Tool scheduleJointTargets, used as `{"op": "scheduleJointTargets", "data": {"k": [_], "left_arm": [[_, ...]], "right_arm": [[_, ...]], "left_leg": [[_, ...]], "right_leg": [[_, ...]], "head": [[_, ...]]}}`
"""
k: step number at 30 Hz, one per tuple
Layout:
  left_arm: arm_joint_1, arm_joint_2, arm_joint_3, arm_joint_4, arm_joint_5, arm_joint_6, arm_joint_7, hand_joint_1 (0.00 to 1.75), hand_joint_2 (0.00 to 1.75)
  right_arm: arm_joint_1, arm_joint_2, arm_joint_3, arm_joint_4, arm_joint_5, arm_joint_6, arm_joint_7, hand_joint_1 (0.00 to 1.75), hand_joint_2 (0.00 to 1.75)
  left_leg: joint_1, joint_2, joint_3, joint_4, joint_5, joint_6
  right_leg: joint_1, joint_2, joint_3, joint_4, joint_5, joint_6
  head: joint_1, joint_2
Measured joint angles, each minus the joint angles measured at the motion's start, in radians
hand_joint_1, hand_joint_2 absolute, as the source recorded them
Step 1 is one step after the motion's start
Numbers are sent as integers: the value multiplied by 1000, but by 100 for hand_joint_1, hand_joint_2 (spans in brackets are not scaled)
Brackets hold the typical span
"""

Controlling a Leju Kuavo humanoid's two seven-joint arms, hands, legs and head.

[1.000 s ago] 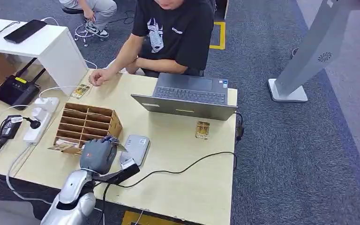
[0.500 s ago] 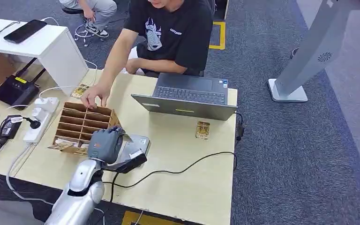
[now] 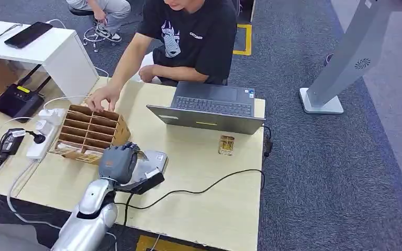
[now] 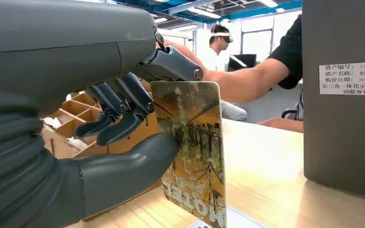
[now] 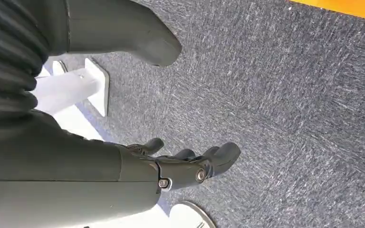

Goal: Pass the card to the sensor for recognition and then transmit it.

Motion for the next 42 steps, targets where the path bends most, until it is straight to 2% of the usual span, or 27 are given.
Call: {"op": "scheduleJointTargets", "data": {"k": [8,21,42], "left_arm": [[-6,0,0,46,-16,25,1,175,175],[-50,-3,-16,178,-43,83,7,175,175],[-68,-5,-22,218,-71,101,1,175,175]], "right_arm": [[-3,1,3,0,7,0,7,0,175],[-11,9,9,1,15,10,15,0,175],[-11,10,9,1,14,11,19,0,175]], "left_leg": [[0,0,0,0,0,0],[0,0,0,0,0,0],[0,-1,1,0,1,1]], "right_leg": [[0,0,0,0,0,0],[0,-1,1,0,0,0],[0,-2,2,0,0,0]], "head": [[0,0],[0,0],[0,0]]}}
